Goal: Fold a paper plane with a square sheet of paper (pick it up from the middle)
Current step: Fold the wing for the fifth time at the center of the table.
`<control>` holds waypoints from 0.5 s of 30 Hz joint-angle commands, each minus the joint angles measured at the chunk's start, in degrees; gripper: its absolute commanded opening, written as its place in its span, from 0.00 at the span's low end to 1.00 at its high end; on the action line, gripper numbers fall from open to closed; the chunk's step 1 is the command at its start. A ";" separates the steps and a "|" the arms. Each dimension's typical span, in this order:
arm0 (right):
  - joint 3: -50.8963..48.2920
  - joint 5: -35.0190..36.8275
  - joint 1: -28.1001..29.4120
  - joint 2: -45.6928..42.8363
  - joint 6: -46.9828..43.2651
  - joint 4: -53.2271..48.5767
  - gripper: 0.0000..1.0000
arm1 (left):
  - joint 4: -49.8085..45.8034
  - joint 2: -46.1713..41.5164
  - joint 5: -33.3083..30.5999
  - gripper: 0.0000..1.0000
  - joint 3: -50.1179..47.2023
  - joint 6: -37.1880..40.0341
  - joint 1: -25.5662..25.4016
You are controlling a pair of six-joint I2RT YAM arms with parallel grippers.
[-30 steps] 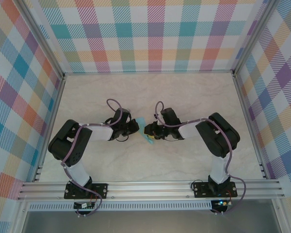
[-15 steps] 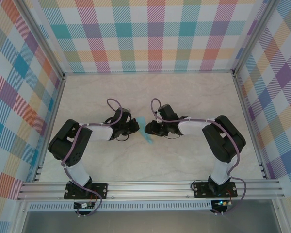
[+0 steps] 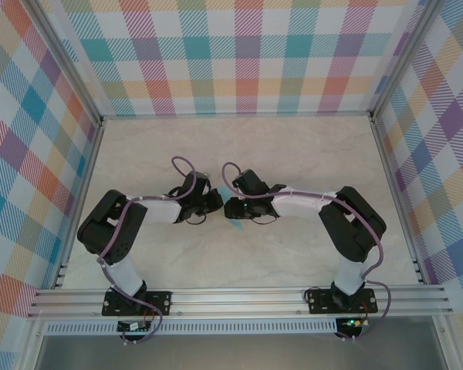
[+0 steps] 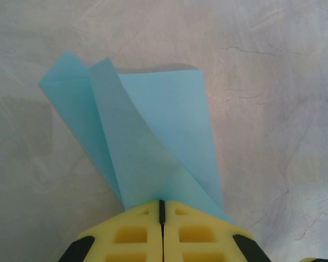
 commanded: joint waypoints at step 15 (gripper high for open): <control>-2.56 4.64 2.59 -4.25 -3.60 3.52 0.40 | -3.15 0.93 -0.46 0.06 2.91 -0.65 -0.63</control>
